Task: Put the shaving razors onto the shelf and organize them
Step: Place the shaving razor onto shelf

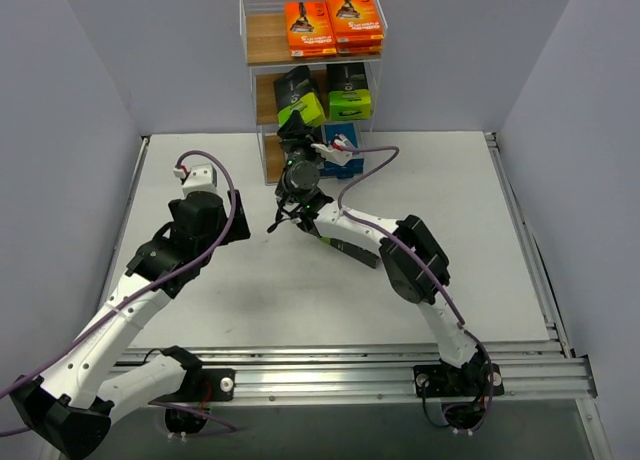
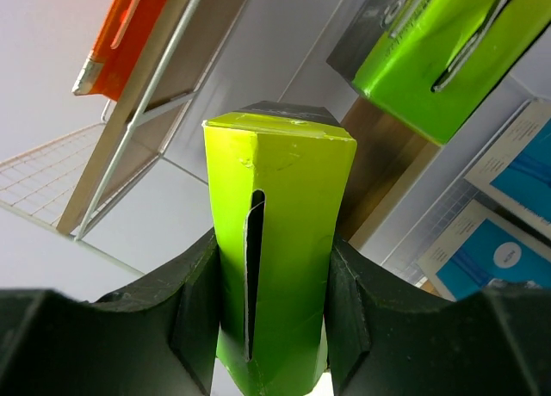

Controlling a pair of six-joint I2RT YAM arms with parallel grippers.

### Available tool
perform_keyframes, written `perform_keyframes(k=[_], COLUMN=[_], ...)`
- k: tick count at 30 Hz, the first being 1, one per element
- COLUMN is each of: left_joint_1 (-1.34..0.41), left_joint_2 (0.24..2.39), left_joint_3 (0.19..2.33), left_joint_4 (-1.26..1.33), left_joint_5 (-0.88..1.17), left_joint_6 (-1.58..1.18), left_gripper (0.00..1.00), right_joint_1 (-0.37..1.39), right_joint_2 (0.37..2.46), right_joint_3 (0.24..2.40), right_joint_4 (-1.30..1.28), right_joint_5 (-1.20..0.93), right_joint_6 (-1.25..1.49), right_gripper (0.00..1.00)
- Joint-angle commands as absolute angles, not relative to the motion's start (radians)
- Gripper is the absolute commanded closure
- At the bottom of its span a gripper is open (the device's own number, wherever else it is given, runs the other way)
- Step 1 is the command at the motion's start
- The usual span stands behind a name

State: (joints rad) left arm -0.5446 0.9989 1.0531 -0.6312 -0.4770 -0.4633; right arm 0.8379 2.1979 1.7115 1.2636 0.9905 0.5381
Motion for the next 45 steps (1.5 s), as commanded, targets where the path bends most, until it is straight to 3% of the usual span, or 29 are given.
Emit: perform_keyframes(k=[1,5,7,11,29,39,45], left_joint_1=[-0.551,-0.551,-0.551,-0.551,-0.549,-0.548,-0.549], left_joint_2=[0.999,1.003,1.005,1.011,1.011,1.012,1.014], left_joint_3=[1.065,1.065,1.065,1.065,1.065,1.063,1.062], left_joint_4=[-0.624,-0.624,-0.623,-0.623,-0.618,-0.614,-0.611], left_joint_5=[-0.5,-0.502,-0.499,-0.494,-0.463,-0.437,-0.43], left_joint_6=[-0.46,-0.457,-0.457,-0.457,-0.453,-0.445,-0.443], left_gripper=[0.06,0.06,0.06,0.06,0.06,0.06,0.06], right_joint_1=[0.828,0.819,0.808,0.796,0.739,0.713,0.707], right_joint_2=[2.22,2.241,2.246,2.235,2.134,2.109,2.117], right_joint_3=[1.795,1.835,1.841,1.832,1.853,1.833,1.821], right_joint_4=[1.425,1.371,1.338,1.286,0.835,0.779,0.81], right_joint_5=[1.046,1.031,1.013,0.993,0.735,0.649,0.618], right_joint_6=[0.606,0.653,0.683,0.721,0.91,1.019,1.077], right_gripper=[0.84,0.76,0.64,0.56,0.38,0.38,0.53])
